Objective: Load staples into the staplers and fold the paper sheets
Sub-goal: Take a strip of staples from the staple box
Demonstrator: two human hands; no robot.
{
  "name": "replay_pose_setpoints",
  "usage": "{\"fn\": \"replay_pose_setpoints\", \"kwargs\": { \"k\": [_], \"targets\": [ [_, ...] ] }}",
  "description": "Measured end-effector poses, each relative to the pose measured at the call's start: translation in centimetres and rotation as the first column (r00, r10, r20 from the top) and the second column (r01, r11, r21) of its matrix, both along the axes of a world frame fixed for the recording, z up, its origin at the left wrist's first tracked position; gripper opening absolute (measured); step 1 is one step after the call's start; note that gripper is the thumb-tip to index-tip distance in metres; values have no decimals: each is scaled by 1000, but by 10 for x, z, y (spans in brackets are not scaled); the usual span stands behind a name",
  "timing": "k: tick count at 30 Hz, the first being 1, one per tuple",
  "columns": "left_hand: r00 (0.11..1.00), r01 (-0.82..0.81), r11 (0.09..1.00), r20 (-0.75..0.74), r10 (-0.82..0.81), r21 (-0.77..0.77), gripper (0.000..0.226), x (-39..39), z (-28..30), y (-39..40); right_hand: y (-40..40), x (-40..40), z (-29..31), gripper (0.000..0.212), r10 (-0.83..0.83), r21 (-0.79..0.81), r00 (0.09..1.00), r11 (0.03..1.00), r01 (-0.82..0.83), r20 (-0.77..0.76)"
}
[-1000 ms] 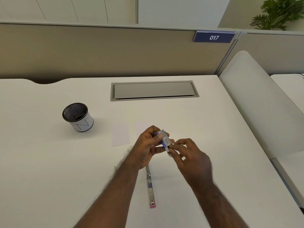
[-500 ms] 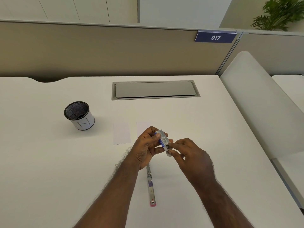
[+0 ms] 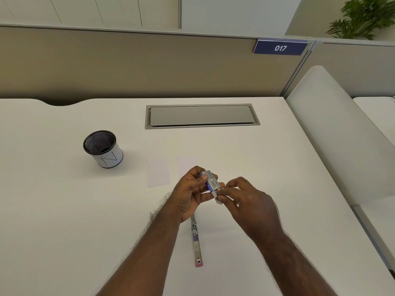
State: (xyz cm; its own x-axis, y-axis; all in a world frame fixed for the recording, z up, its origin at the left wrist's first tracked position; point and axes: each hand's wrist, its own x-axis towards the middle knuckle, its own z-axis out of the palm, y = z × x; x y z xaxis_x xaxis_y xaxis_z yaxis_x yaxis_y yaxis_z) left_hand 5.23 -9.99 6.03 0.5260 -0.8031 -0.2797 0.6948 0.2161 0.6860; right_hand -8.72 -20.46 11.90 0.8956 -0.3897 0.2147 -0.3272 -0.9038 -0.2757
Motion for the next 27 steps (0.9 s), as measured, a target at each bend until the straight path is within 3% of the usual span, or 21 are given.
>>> {"fn": "replay_pose_setpoints", "kwargs": {
  "k": [4, 11, 17, 22, 27],
  "targets": [
    [1000, 11, 1000, 17, -11, 10, 3, 2, 0, 0, -3, 4, 2, 11, 38, 55, 998, 998, -34, -60],
    [1000, -21, 1000, -13, 21, 2, 9, 3, 4, 0, -2, 1, 10, 12, 106, -26, 994, 994, -105, 30],
    [1000, -8, 1000, -29, 8, -5, 2, 1, 2, 0, -6, 1, 9, 6, 90, 74, 993, 994, -85, -75],
    [1000, 2, 1000, -28, -3, -26, 4, 0, -1, -1, -7, 4, 6, 15, 44, 126, 992, 992, -29, -115],
    [999, 46, 999, 20, -46, -24, 7, 0, -2, -4, -7, 11, 3, 23, -89, 195, 977, 972, 128, -195]
  ]
}}
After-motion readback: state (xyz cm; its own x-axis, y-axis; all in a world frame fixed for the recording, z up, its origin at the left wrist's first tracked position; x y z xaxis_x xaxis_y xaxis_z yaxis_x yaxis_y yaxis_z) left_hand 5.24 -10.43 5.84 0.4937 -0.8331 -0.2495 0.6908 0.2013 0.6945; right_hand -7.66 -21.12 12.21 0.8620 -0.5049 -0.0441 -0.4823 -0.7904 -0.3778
